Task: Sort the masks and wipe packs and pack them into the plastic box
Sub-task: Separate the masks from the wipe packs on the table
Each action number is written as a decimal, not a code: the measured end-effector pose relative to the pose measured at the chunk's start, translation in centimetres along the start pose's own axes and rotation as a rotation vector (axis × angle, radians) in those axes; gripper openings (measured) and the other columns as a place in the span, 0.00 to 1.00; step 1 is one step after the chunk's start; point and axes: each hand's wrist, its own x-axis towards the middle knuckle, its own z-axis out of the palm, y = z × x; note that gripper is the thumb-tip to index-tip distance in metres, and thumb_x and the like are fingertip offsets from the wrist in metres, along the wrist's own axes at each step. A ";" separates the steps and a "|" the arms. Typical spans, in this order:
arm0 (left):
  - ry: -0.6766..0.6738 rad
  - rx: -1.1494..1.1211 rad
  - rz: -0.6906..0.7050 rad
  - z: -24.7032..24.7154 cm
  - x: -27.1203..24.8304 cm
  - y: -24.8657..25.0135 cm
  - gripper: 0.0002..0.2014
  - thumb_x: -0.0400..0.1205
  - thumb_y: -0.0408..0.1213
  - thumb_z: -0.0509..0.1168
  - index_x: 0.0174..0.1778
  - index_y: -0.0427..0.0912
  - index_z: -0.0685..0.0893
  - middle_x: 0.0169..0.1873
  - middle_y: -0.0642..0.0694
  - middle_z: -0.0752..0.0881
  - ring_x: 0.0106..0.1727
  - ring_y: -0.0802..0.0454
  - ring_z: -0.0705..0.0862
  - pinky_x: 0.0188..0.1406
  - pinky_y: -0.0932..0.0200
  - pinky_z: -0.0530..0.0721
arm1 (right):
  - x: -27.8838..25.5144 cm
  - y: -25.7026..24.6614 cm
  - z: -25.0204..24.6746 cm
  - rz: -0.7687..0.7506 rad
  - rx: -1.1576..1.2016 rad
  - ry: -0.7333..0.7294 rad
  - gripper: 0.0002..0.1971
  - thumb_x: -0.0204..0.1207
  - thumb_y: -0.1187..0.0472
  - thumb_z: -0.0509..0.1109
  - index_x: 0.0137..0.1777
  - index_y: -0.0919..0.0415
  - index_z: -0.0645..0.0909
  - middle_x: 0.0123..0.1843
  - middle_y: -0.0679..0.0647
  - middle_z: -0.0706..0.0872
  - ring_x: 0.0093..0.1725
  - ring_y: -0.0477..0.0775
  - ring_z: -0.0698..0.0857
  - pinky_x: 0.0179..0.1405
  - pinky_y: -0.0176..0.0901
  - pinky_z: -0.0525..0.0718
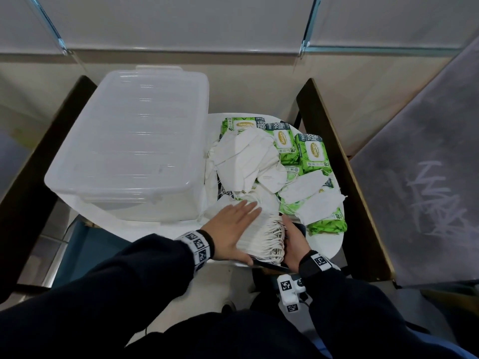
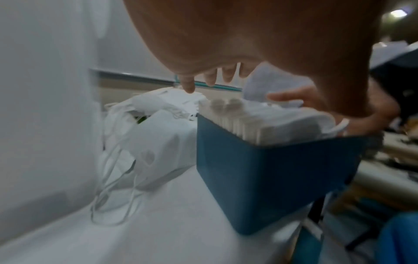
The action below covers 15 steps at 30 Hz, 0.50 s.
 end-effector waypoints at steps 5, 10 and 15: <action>-0.240 0.008 -0.069 -2.3 3.0 -0.4 0.63 0.71 0.63 0.78 0.91 0.44 0.45 0.88 0.39 0.59 0.85 0.41 0.63 0.83 0.48 0.67 | 1.2 0.7 -0.7 -0.019 0.000 -0.010 0.37 0.74 0.41 0.76 0.78 0.64 0.80 0.71 0.66 0.87 0.71 0.67 0.86 0.80 0.64 0.75; -0.194 0.221 -0.005 -1.6 2.6 0.4 0.58 0.67 0.62 0.77 0.88 0.43 0.56 0.75 0.42 0.73 0.69 0.41 0.76 0.69 0.43 0.77 | 1.0 0.4 -0.3 0.019 -0.003 -0.023 0.31 0.86 0.39 0.65 0.73 0.66 0.83 0.69 0.67 0.88 0.70 0.68 0.86 0.74 0.60 0.81; -0.152 0.238 -0.039 -0.8 2.5 1.0 0.53 0.69 0.65 0.74 0.84 0.43 0.59 0.69 0.42 0.77 0.66 0.40 0.78 0.65 0.41 0.77 | 0.9 0.0 -0.1 -0.004 0.051 -0.049 0.32 0.88 0.38 0.61 0.74 0.67 0.82 0.69 0.67 0.88 0.71 0.67 0.85 0.72 0.58 0.82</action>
